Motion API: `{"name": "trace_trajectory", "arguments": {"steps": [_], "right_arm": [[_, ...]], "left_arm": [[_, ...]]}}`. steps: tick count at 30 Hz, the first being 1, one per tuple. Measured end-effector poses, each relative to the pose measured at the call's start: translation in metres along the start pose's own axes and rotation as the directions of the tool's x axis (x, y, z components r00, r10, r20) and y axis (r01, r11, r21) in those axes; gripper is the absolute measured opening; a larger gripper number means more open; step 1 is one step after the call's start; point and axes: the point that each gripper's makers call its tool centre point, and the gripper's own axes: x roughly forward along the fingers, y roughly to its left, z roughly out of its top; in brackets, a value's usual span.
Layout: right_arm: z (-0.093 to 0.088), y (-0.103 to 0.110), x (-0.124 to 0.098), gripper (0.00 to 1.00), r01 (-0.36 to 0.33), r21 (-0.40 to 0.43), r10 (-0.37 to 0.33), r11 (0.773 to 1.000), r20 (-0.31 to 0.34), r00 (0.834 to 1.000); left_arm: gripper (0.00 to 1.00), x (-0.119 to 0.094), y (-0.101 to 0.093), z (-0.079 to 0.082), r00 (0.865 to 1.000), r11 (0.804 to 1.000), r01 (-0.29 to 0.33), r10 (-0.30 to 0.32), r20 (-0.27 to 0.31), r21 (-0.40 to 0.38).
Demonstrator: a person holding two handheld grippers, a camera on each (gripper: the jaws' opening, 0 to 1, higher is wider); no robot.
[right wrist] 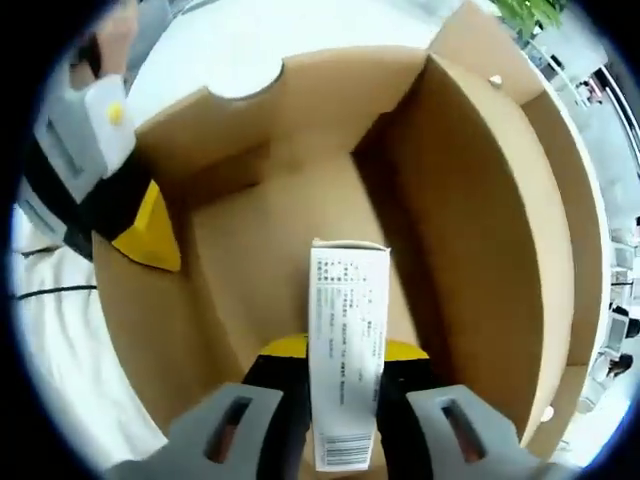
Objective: Operate the shoe box by opening the lid, removing the specified soft item, and placing it in the target area until the item is outside and the box remains undamaged.
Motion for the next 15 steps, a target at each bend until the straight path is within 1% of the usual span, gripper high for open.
{"name": "trace_trajectory", "arguments": {"steps": [4,9,13,15], "right_arm": [[-0.001,-0.003,0.000,0.22,0.019,-0.011,-0.019,1.000,-0.015,1.000],[0.000,-0.006,-0.001,0.21,-0.005,-0.014,0.005,1.000,0.007,1.000],[0.005,-0.014,0.000,0.21,0.004,-0.019,-0.004,1.000,0.001,1.000],[0.005,-0.016,0.000,0.22,-0.006,-0.005,0.006,1.000,-0.001,1.000]], "left_arm": [[0.01,0.000,0.002,0.000,1.000,1.000,0.000,0.000,0.000,-0.001],[0.01,0.000,0.002,0.000,1.000,1.000,-0.004,0.004,0.003,0.003],[0.01,0.000,0.002,0.000,1.000,1.000,-0.004,0.004,0.003,0.005],[0.01,0.000,0.002,0.000,1.000,1.000,-0.004,0.004,0.003,0.005]]}}
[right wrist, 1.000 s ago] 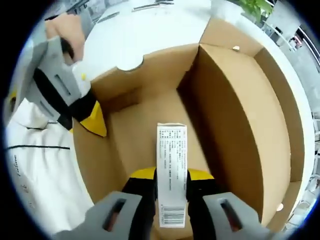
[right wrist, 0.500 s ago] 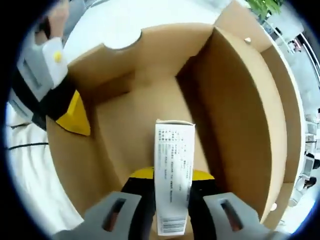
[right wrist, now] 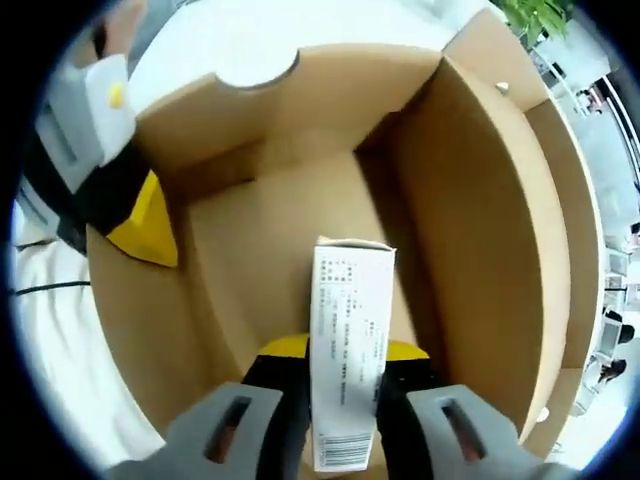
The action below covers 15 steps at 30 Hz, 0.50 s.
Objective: Operate the shoe box by opening the lid, removing the specified soft item, and placing it in the target area until the item is outside and the box remains undamaged.
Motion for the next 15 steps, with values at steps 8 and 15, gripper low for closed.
{"name": "trace_trajectory", "arguments": {"steps": [8,15], "right_arm": [[0.0013,-0.0022,-0.0006,0.23,0.036,-0.013,-0.036,0.999,0.000,0.999],[0.0017,-0.0002,-0.0011,0.22,-0.011,-0.018,0.012,1.000,0.028,1.000]], "left_arm": [[0.01,-0.0002,-0.0001,0.0004,1.000,1.000,-0.002,0.002,0.001,0.002],[0.01,-0.0003,-0.0011,0.0008,1.000,1.000,0.000,0.000,0.003,0.002]]}}
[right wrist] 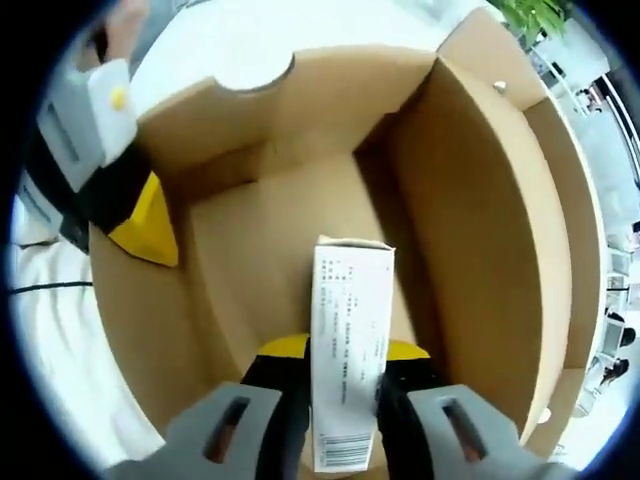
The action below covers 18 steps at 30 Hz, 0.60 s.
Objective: Operate the shoe box by opening the lid, removing the specified soft item, and placing it in the target area until the item is outside and the box remains undamaged.
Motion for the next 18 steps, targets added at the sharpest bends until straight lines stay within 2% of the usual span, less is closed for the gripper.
{"name": "trace_trajectory", "arguments": {"steps": [2,3,5,9,11,15,17,18], "right_arm": [[-0.002,0.002,-0.001,0.22,-0.005,-0.019,0.006,1.000,0.005,1.000],[-0.004,0.003,-0.002,0.22,0.007,-0.080,-0.006,0.997,0.004,1.000],[-0.008,0.009,-0.005,0.22,0.002,-0.134,-0.001,0.991,0.010,1.000],[-0.012,0.014,-0.012,0.22,-0.019,-0.129,0.024,0.991,0.041,0.999],[-0.013,0.015,-0.015,0.22,-0.025,-0.166,0.035,0.986,0.056,0.998],[-0.023,0.015,-0.016,0.22,-0.030,-0.168,0.033,0.985,0.015,0.999],[-0.026,0.014,-0.018,0.22,-0.025,-0.175,0.029,0.984,0.021,0.999],[-0.024,0.015,-0.022,0.22,-0.028,-0.169,0.036,0.985,0.045,0.998]], "left_arm": [[0.01,0.000,0.000,0.000,1.000,1.000,0.000,0.000,0.000,-0.001],[0.01,0.000,0.000,0.000,1.000,1.000,0.000,0.000,0.001,0.000],[0.01,0.000,0.000,0.000,1.000,1.000,0.000,0.000,0.003,0.001],[0.01,0.000,-0.001,0.000,1.000,1.000,0.003,-0.003,0.001,-0.002],[0.01,0.000,-0.001,0.000,1.000,1.000,0.000,0.000,0.002,0.000],[0.01,0.000,-0.001,0.000,1.000,1.000,-0.001,0.001,0.002,0.000],[0.01,0.000,-0.001,0.000,1.000,1.000,-0.001,0.001,0.000,-0.001],[0.01,0.000,-0.001,0.000,1.000,1.000,-0.001,0.001,0.000,-0.001]]}}
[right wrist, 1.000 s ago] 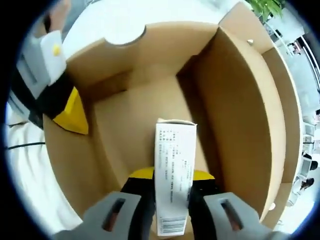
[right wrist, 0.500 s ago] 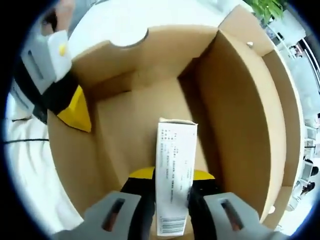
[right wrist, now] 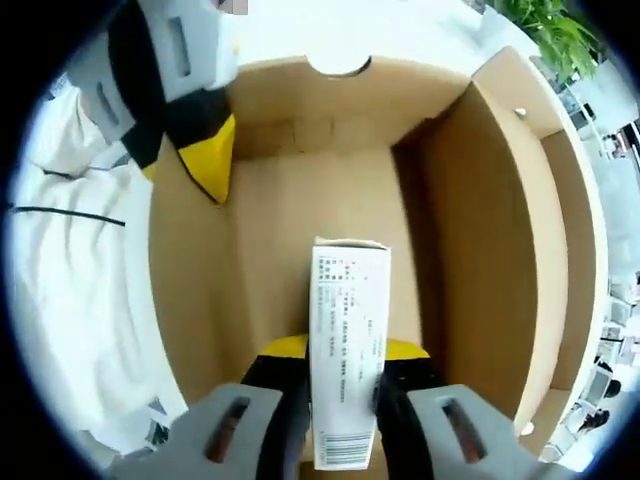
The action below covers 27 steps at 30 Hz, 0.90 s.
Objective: Operate the shoe box by opening the lid, removing the specified soft item, and placing it in the target area until the item is outside and the box remains undamaged.
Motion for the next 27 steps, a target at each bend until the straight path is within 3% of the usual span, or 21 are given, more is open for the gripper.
{"name": "trace_trajectory", "arguments": {"steps": [3,7,11,14,18,20,26,27], "right_arm": [[0.003,0.005,-0.014,0.21,-0.014,-0.015,0.015,1.000,0.036,0.999],[0.001,0.004,-0.039,0.21,0.040,-0.063,-0.038,0.997,0.028,0.999],[0.011,0.004,-0.062,0.21,0.056,-0.057,-0.049,0.997,0.120,0.992],[0.008,0.010,-0.073,0.21,0.048,-0.090,-0.036,0.995,0.132,0.991],[-0.002,0.011,-0.089,0.21,0.080,-0.217,-0.056,0.973,0.113,0.992],[-0.011,0.020,-0.099,0.21,0.050,-0.211,-0.027,0.976,0.110,0.994],[-0.037,0.043,-0.132,0.21,0.027,-0.355,0.014,0.935,0.112,0.994],[-0.039,0.045,-0.136,0.21,0.028,-0.337,0.010,0.941,0.112,0.994]], "left_arm": [[0.01,0.000,0.000,0.000,1.000,1.000,0.000,0.000,0.001,0.000],[0.01,0.000,0.000,0.000,1.000,1.000,0.001,-0.001,0.001,0.000],[0.01,0.000,0.000,0.000,1.000,1.000,0.002,-0.002,0.000,-0.002],[0.01,0.000,0.000,0.000,1.000,1.000,0.002,-0.002,0.001,-0.001],[0.01,0.000,0.000,-0.001,1.000,1.000,0.003,-0.003,-0.001,-0.002],[0.01,0.000,0.000,-0.001,1.000,1.000,0.003,-0.003,-0.001,-0.002],[0.01,0.000,0.000,-0.001,1.000,1.000,0.003,-0.003,-0.001,-0.004],[0.01,0.000,0.000,-0.001,1.000,1.000,0.003,-0.003,-0.001,-0.003]]}}
